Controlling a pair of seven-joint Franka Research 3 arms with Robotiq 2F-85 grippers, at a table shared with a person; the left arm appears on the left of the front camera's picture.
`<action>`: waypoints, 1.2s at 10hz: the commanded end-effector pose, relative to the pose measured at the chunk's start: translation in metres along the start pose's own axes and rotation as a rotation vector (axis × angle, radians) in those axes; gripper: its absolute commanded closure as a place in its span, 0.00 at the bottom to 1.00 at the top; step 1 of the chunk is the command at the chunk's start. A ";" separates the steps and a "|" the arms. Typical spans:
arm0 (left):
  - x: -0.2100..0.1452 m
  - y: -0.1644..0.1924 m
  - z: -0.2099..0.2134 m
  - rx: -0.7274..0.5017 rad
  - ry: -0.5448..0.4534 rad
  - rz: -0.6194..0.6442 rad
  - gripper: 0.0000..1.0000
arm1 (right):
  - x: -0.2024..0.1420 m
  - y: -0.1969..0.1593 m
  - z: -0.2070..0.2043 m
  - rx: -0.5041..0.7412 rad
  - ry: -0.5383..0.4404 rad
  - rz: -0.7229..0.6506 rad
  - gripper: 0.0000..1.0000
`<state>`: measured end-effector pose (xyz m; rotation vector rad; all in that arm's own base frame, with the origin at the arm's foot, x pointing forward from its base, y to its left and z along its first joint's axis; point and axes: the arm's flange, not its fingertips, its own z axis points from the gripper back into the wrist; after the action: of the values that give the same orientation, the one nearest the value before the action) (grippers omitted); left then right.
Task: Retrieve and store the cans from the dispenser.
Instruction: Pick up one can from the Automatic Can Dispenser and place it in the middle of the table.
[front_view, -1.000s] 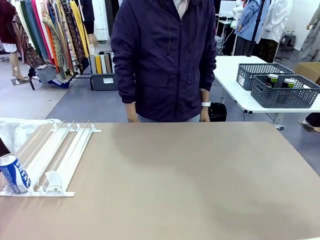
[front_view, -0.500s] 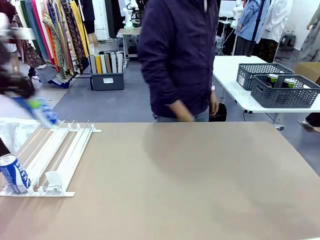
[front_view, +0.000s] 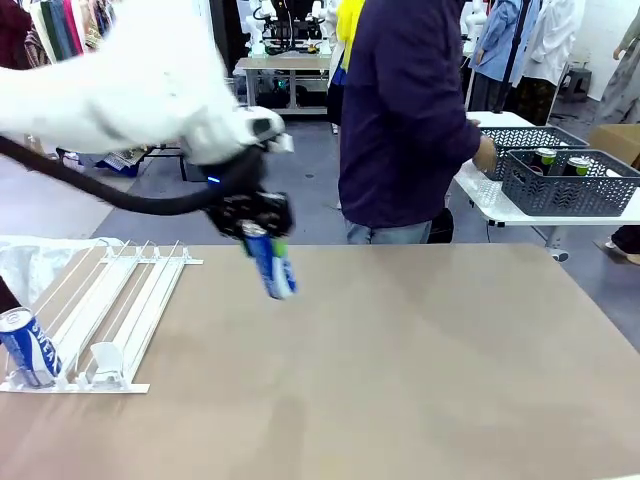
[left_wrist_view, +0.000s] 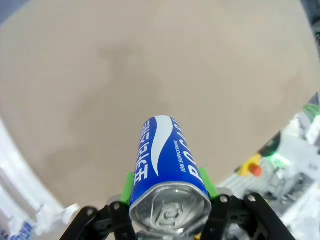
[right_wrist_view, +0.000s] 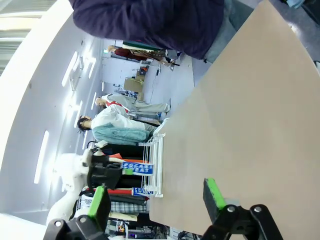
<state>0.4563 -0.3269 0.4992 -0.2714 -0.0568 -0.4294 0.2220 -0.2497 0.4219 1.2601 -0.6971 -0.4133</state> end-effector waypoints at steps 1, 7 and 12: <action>0.033 -0.036 -0.043 0.148 0.030 0.048 1.00 | 0.003 0.003 -0.001 0.025 -0.019 0.023 0.00; 0.040 -0.063 -0.121 0.204 0.017 0.055 1.00 | 0.003 0.003 -0.001 0.025 -0.019 0.023 0.00; 0.040 -0.063 -0.121 0.204 0.017 0.055 1.00 | 0.003 0.003 -0.001 0.025 -0.019 0.023 0.00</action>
<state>0.4706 -0.4393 0.3958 -0.0560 -0.0783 -0.3566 0.2218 -0.2499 0.4218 1.2602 -0.6973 -0.4137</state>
